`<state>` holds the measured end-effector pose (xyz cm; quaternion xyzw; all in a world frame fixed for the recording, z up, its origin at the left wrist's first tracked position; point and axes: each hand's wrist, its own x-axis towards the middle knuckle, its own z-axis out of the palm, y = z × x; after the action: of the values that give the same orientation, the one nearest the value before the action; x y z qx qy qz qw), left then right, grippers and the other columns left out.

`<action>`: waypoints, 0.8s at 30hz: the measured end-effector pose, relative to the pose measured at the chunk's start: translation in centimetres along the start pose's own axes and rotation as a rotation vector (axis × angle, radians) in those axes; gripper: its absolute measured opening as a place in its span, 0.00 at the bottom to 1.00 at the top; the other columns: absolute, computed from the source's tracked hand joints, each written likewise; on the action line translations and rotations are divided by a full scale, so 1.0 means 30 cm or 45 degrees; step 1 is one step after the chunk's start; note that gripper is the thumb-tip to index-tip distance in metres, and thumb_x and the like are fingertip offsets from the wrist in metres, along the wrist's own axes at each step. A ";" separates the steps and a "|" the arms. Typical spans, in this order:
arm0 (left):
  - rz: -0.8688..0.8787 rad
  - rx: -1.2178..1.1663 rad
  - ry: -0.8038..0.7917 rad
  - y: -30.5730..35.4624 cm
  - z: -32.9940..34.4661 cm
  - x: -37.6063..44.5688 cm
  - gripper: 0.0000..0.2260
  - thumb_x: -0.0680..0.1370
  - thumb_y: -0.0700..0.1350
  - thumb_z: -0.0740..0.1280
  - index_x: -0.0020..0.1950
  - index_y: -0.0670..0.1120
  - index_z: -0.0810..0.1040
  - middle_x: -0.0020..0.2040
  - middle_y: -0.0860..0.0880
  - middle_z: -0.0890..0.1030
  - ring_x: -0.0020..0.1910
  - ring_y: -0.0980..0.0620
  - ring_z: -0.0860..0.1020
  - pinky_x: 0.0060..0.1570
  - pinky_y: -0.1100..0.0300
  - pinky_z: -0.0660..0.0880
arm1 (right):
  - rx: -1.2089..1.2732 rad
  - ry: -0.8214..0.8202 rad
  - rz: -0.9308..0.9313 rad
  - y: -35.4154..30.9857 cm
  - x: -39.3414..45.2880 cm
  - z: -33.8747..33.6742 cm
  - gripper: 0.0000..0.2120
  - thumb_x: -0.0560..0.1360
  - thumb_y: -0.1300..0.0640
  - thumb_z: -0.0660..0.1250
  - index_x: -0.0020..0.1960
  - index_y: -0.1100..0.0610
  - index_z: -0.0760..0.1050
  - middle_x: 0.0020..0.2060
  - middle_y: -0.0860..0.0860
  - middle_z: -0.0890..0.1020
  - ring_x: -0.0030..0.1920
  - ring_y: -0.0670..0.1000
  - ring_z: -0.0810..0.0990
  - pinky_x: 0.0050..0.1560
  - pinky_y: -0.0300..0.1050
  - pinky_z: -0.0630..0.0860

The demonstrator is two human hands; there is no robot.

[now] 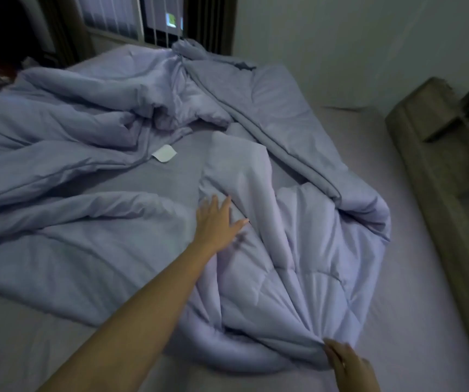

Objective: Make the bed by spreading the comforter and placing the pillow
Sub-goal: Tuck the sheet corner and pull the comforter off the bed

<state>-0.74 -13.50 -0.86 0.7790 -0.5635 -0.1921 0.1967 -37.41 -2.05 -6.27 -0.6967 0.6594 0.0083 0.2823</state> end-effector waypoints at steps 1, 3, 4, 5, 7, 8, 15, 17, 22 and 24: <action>-0.076 0.007 -0.077 0.005 0.035 0.002 0.43 0.71 0.70 0.60 0.77 0.49 0.49 0.77 0.39 0.49 0.76 0.38 0.49 0.73 0.41 0.49 | -0.098 0.048 0.058 0.039 -0.049 0.003 0.15 0.69 0.28 0.55 0.55 0.26 0.64 0.48 0.52 0.85 0.44 0.47 0.84 0.48 0.35 0.72; -0.199 -0.015 -0.214 0.025 0.122 -0.011 0.53 0.64 0.74 0.62 0.77 0.49 0.42 0.78 0.41 0.47 0.76 0.38 0.47 0.71 0.38 0.46 | 0.053 0.026 0.204 0.060 -0.126 0.010 0.12 0.72 0.35 0.63 0.38 0.17 0.66 0.56 0.59 0.82 0.54 0.59 0.81 0.55 0.48 0.75; -0.217 -0.011 -0.244 0.045 0.172 -0.023 0.54 0.64 0.72 0.65 0.77 0.48 0.41 0.77 0.42 0.51 0.75 0.38 0.50 0.70 0.37 0.47 | 0.129 0.135 0.204 0.060 -0.139 0.010 0.25 0.73 0.48 0.70 0.35 0.17 0.66 0.54 0.60 0.83 0.53 0.60 0.81 0.55 0.49 0.75; -0.197 0.015 -0.211 0.066 0.214 -0.037 0.50 0.67 0.66 0.67 0.76 0.46 0.44 0.75 0.40 0.58 0.73 0.38 0.57 0.69 0.37 0.51 | 0.209 0.174 0.213 0.036 -0.151 -0.005 0.29 0.72 0.54 0.72 0.36 0.18 0.67 0.53 0.59 0.83 0.53 0.59 0.82 0.54 0.46 0.75; -0.120 0.013 -0.093 0.096 0.269 -0.064 0.36 0.72 0.52 0.66 0.75 0.45 0.53 0.66 0.39 0.72 0.64 0.38 0.71 0.64 0.40 0.64 | 0.390 0.252 0.168 -0.050 -0.148 -0.045 0.26 0.71 0.54 0.72 0.50 0.21 0.69 0.57 0.54 0.82 0.58 0.55 0.79 0.52 0.39 0.71; -0.087 -0.098 -0.100 0.108 0.276 -0.089 0.33 0.72 0.50 0.65 0.74 0.45 0.57 0.62 0.39 0.76 0.60 0.38 0.74 0.61 0.42 0.69 | 0.491 0.315 0.164 -0.086 -0.141 -0.070 0.25 0.71 0.51 0.72 0.60 0.27 0.68 0.62 0.52 0.79 0.62 0.54 0.76 0.55 0.40 0.71; 0.417 -0.627 0.026 0.188 0.127 -0.471 0.13 0.72 0.42 0.65 0.55 0.38 0.74 0.50 0.39 0.77 0.49 0.40 0.78 0.44 0.61 0.69 | 0.982 0.275 -0.261 -0.491 -0.083 -0.332 0.45 0.62 0.29 0.69 0.71 0.29 0.47 0.75 0.37 0.54 0.75 0.47 0.57 0.71 0.59 0.62; 0.573 -0.571 0.088 0.216 0.060 -0.567 0.15 0.72 0.43 0.61 0.58 0.44 0.73 0.48 0.40 0.76 0.42 0.40 0.77 0.40 0.57 0.72 | 0.892 0.195 -0.341 -0.578 -0.083 -0.367 0.43 0.68 0.40 0.72 0.74 0.36 0.48 0.74 0.40 0.58 0.72 0.46 0.62 0.70 0.51 0.66; 0.808 -0.533 -0.005 0.262 -0.100 -0.718 0.29 0.73 0.56 0.64 0.73 0.54 0.62 0.62 0.47 0.72 0.59 0.53 0.72 0.59 0.62 0.69 | 0.564 0.566 -0.427 -0.509 -0.191 -0.428 0.23 0.73 0.58 0.63 0.69 0.53 0.68 0.60 0.50 0.77 0.61 0.53 0.75 0.65 0.46 0.71; 0.847 -0.461 0.052 0.283 -0.138 -0.738 0.34 0.72 0.63 0.64 0.75 0.53 0.60 0.65 0.48 0.70 0.63 0.51 0.71 0.62 0.57 0.69 | 0.329 0.627 -0.327 -0.387 -0.258 -0.459 0.26 0.72 0.56 0.56 0.69 0.47 0.69 0.53 0.56 0.78 0.51 0.55 0.76 0.55 0.45 0.73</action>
<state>-11.85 5.55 8.81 0.5097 -0.7387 -0.1986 0.3939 -32.67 -0.88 12.71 -0.7138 0.6101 -0.2805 0.1988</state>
